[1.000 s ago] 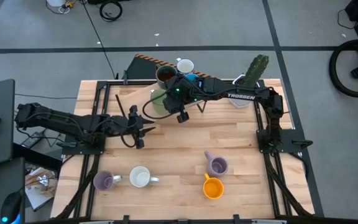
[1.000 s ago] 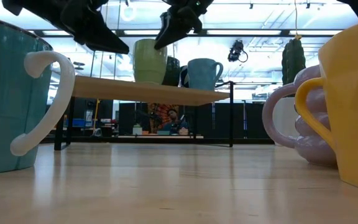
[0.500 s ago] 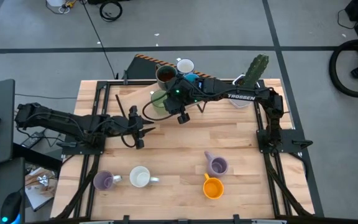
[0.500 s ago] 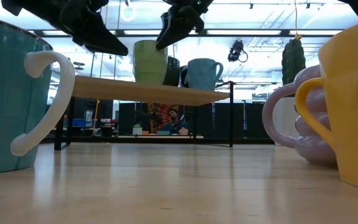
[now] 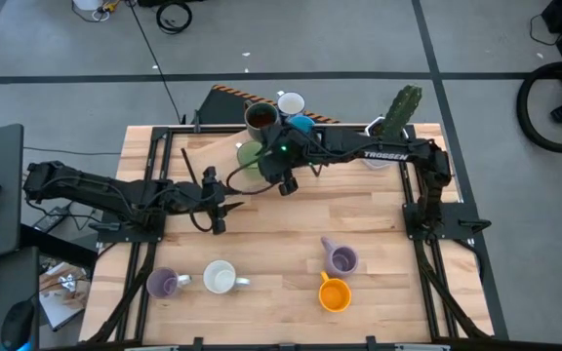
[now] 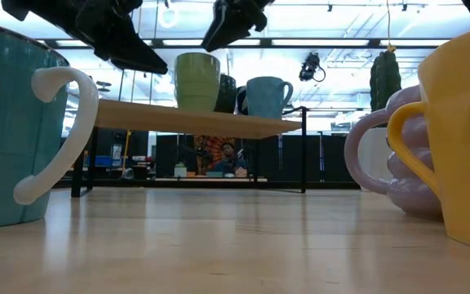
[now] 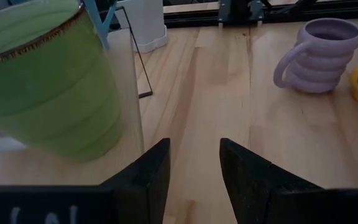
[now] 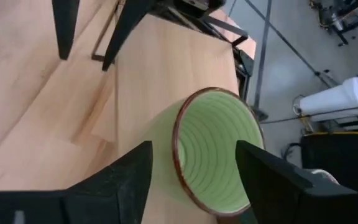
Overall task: Place coffee mugs
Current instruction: Put the stripe green mug on the shelf
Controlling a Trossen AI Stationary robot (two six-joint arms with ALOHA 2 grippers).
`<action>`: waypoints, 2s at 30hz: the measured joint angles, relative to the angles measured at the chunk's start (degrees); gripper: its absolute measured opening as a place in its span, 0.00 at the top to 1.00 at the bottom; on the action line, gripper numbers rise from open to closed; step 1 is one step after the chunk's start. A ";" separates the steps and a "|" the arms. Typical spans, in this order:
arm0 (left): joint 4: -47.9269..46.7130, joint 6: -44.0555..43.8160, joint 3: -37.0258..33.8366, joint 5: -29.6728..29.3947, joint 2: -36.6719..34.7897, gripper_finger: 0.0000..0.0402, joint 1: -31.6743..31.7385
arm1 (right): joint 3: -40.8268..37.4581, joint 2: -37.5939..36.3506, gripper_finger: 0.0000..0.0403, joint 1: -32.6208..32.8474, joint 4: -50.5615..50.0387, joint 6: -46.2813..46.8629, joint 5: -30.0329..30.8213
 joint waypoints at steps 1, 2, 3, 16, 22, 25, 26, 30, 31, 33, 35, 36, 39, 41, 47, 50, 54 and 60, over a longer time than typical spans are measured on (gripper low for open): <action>-0.04 -0.02 0.00 0.00 0.00 0.64 0.00 | 0.00 -0.21 0.41 0.61 -1.11 0.00 1.73; -0.07 -0.02 0.01 0.00 0.00 0.64 0.00 | 0.00 -0.55 0.41 1.36 -1.65 0.19 4.37; -0.25 -0.02 0.02 0.00 0.00 0.64 0.00 | 0.00 -0.91 0.41 2.25 -1.95 0.77 7.78; -4.66 -1.22 0.02 0.20 0.03 0.64 -0.03 | -7.15 -2.91 0.46 6.68 -10.64 23.40 15.75; -5.73 0.52 0.02 4.07 0.03 0.64 -0.04 | -20.62 -7.48 0.49 8.56 5.22 24.01 18.68; -5.95 3.23 0.02 4.05 0.04 0.64 -0.09 | -28.63 -11.35 0.50 8.68 16.86 24.00 17.88; -5.82 3.72 0.02 3.98 0.04 0.64 -0.09 | -31.27 -12.48 0.50 8.66 21.00 24.02 17.71; -5.32 4.30 0.02 3.91 0.02 0.64 -0.09 | -40.68 -15.62 0.51 8.47 36.62 24.49 17.74; -5.04 3.73 0.02 3.91 0.04 0.64 -0.09 | -42.59 -15.95 0.51 8.44 40.53 24.81 17.90; -4.59 3.01 0.02 3.93 0.02 0.64 -0.09 | -45.47 -16.19 0.51 8.09 46.78 26.42 17.88; -4.53 2.31 0.02 3.89 0.02 0.64 -0.09 | -47.41 -16.19 0.51 7.73 49.84 27.35 17.75; -4.56 2.05 0.02 3.87 0.02 0.64 -0.09 | -47.96 -16.19 0.51 7.50 50.40 27.60 17.88; -4.55 1.62 0.02 3.89 0.02 0.64 -0.09 | -48.87 -16.19 0.51 6.82 52.52 29.05 17.93; -4.46 1.12 0.02 3.89 0.02 0.64 -0.09 | -49.37 -16.19 0.51 6.50 54.01 30.17 17.89; -2.64 0.41 0.02 3.87 0.02 0.64 0.04 | -50.27 -14.06 0.51 6.25 59.88 30.35 16.42; -1.93 0.40 0.02 3.87 -0.02 0.64 0.02 | -50.31 -12.56 0.51 6.12 61.67 30.04 16.74; -1.99 0.38 0.02 3.85 -0.02 0.64 0.04 | -50.30 -11.14 0.51 5.60 64.17 29.98 16.40; -2.00 0.00 0.02 3.00 0.00 0.64 0.03 | -50.10 -9.79 0.51 4.42 66.92 30.06 14.58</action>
